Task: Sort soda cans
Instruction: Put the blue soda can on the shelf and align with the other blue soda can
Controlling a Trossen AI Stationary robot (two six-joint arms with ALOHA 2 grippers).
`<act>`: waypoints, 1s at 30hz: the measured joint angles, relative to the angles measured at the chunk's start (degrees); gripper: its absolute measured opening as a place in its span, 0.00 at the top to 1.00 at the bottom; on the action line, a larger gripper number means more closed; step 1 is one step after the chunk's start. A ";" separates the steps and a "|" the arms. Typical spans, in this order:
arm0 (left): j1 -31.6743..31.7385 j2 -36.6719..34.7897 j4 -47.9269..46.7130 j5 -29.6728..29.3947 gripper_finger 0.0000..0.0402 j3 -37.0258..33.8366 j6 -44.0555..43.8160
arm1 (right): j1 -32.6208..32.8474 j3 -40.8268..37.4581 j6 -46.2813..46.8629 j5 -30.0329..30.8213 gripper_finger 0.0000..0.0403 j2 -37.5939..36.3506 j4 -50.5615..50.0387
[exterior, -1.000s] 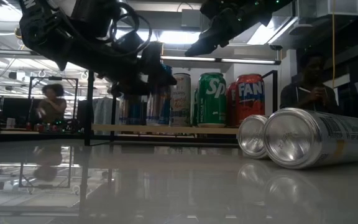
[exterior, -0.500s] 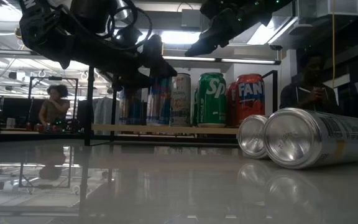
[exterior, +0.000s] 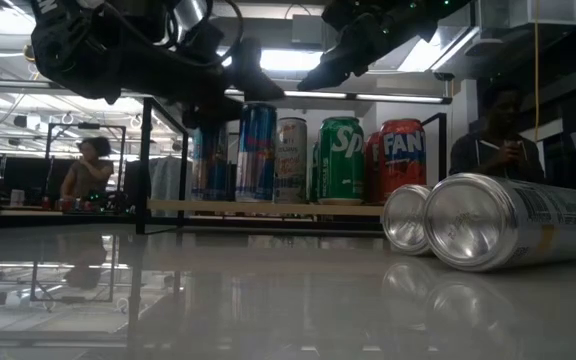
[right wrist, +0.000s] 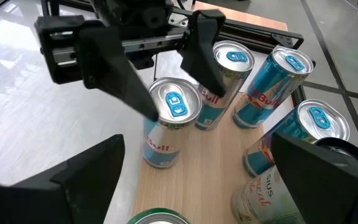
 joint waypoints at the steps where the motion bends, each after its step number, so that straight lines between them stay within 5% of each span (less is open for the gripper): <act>1: 0.00 0.00 0.59 -0.67 0.19 0.00 0.04 | 0.00 0.00 0.00 0.00 0.03 0.00 0.00; 20: -0.48 -0.02 17.37 -1.78 0.19 0.02 7.53 | 0.00 0.00 0.00 -0.02 0.03 0.00 0.00; 30: -5.79 -3.49 17.62 -1.88 0.19 0.37 14.96 | 0.00 0.00 -0.02 0.59 0.03 -0.02 0.02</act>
